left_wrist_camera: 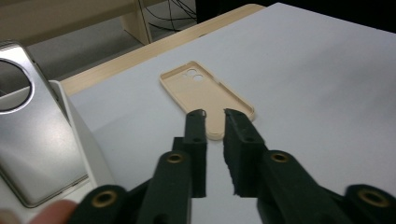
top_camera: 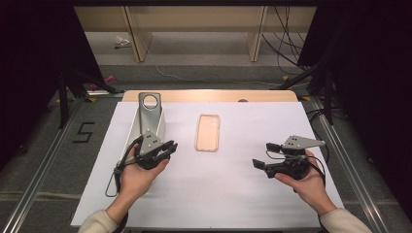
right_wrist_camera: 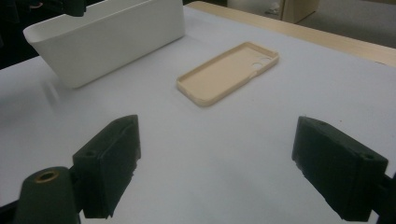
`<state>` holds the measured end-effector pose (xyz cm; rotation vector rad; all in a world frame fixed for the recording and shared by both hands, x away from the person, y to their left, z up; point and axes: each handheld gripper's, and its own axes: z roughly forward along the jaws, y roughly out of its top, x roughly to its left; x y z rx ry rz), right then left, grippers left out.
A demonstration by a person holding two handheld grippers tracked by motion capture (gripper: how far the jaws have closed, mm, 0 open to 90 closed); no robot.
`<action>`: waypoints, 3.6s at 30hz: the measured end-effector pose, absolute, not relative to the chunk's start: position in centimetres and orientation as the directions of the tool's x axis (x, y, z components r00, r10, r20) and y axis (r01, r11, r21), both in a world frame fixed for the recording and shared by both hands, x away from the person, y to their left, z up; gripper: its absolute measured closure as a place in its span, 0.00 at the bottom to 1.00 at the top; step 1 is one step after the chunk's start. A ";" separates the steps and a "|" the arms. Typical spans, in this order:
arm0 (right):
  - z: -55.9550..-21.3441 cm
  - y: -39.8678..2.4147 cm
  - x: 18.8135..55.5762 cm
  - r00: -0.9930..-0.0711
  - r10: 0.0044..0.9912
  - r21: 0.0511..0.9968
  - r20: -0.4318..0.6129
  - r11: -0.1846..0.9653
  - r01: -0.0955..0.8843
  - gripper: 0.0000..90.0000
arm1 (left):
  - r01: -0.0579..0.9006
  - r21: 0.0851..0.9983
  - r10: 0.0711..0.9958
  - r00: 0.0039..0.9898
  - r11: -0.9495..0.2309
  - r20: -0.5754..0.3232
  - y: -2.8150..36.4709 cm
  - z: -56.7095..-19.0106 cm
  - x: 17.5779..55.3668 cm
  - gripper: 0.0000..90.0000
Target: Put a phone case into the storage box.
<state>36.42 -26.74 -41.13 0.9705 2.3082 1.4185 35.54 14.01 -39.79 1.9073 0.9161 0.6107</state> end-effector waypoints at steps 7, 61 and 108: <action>-41.2 -26.8 36.4 -0.741 0.660 0.864 0.120 0.298 0.405 0.18 | 0.387 0.860 0.778 0.628 -0.332 0.017 12.5 -40.3 36.0 1.00; -41.1 -26.8 36.4 -0.741 0.658 0.866 0.130 0.289 0.408 0.18 | 0.171 0.455 0.374 0.835 -0.874 0.405 3.1 -44.6 44.7 0.68; -41.1 -27.0 36.4 -0.737 0.661 0.866 0.137 0.281 0.413 0.18 | 0.008 0.239 0.119 0.884 -0.971 0.452 1.7 -45.5 47.1 0.25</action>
